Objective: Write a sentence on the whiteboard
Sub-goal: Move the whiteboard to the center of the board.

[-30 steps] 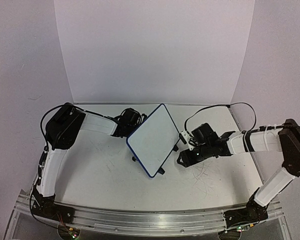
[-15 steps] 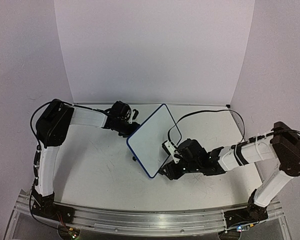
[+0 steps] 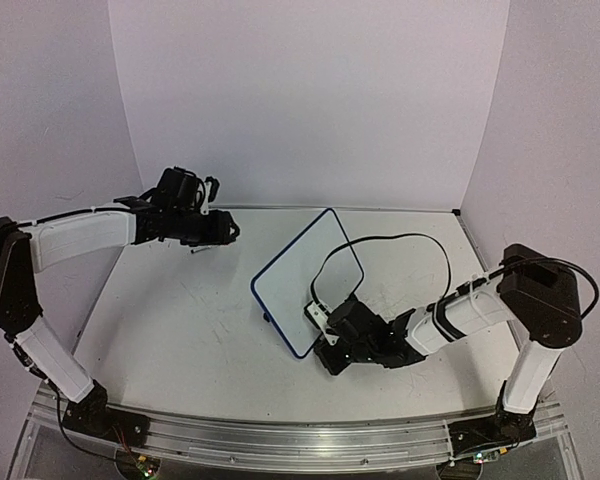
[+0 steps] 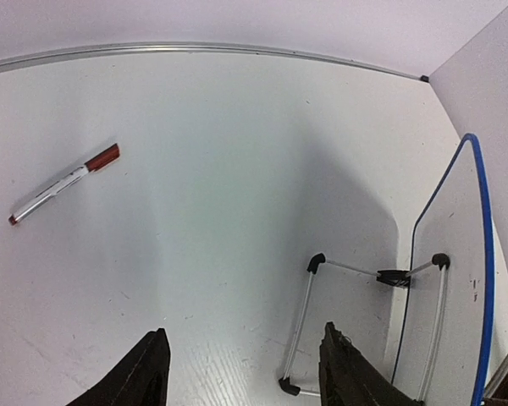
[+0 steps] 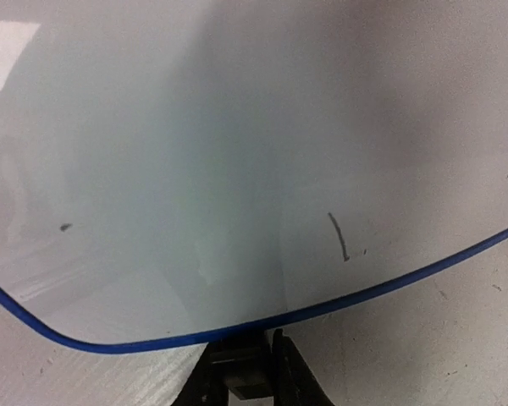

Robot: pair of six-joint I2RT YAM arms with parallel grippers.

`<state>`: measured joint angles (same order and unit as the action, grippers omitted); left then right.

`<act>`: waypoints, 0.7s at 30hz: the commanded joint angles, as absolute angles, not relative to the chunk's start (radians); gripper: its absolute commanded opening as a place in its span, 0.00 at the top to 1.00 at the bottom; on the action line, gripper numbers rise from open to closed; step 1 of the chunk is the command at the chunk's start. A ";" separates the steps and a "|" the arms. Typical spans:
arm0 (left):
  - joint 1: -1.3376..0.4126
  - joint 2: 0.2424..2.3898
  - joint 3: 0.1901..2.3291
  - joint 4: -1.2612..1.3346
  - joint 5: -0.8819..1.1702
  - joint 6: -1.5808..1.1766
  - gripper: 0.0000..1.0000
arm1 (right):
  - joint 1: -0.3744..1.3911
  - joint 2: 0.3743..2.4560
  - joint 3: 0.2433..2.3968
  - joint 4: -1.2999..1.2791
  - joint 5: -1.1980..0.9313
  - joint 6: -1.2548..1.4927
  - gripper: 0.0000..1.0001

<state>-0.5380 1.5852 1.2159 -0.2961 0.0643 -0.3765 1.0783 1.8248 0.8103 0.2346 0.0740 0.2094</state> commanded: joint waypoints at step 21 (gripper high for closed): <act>-0.536 1.192 0.930 -0.316 -0.212 -0.454 0.16 | 1.108 1.589 0.848 0.000 0.243 0.411 0.28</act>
<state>-0.5377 1.2010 0.9211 -0.3396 -0.1667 -0.4689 1.2035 1.7023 0.9036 0.0702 0.2512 0.4687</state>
